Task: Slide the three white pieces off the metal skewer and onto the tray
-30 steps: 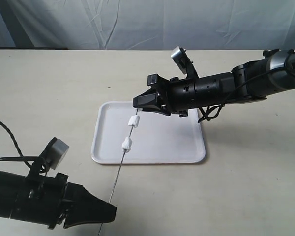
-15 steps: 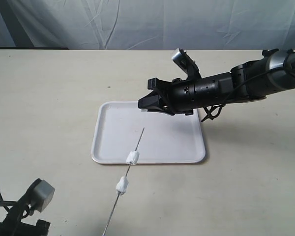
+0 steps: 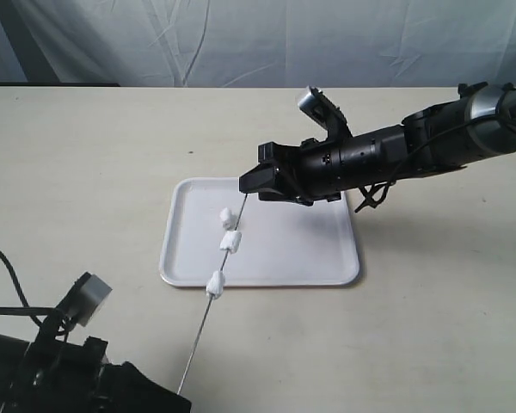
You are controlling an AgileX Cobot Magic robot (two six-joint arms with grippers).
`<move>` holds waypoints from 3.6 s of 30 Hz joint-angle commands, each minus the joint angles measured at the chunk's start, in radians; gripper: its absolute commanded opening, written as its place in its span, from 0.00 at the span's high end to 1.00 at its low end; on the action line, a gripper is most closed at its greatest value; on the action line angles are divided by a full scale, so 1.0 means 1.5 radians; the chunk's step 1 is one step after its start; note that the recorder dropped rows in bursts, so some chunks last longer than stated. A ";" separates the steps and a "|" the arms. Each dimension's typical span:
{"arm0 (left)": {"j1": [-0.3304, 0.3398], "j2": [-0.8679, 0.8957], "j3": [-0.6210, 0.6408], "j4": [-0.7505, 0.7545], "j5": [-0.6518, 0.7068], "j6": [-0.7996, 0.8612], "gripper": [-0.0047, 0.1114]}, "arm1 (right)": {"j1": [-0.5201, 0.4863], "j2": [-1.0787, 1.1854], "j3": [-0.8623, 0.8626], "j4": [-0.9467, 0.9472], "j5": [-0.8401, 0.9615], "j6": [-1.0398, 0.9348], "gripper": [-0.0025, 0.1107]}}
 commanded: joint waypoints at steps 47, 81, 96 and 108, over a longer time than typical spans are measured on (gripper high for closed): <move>0.000 0.001 -0.065 -0.003 -0.012 -0.070 0.96 | 0.020 0.000 -0.003 -0.086 0.130 0.073 0.77; 0.020 0.001 -0.117 -0.003 -0.037 -0.111 0.96 | 0.018 -0.002 -0.005 -0.088 0.144 0.071 0.62; 0.019 0.001 -0.120 -0.003 -0.033 -0.121 0.96 | 0.066 -0.002 -0.005 -0.055 0.159 0.071 0.58; 0.019 0.001 -0.118 -0.003 -0.017 -0.121 0.96 | 0.066 -0.002 -0.005 -0.054 0.140 0.068 0.72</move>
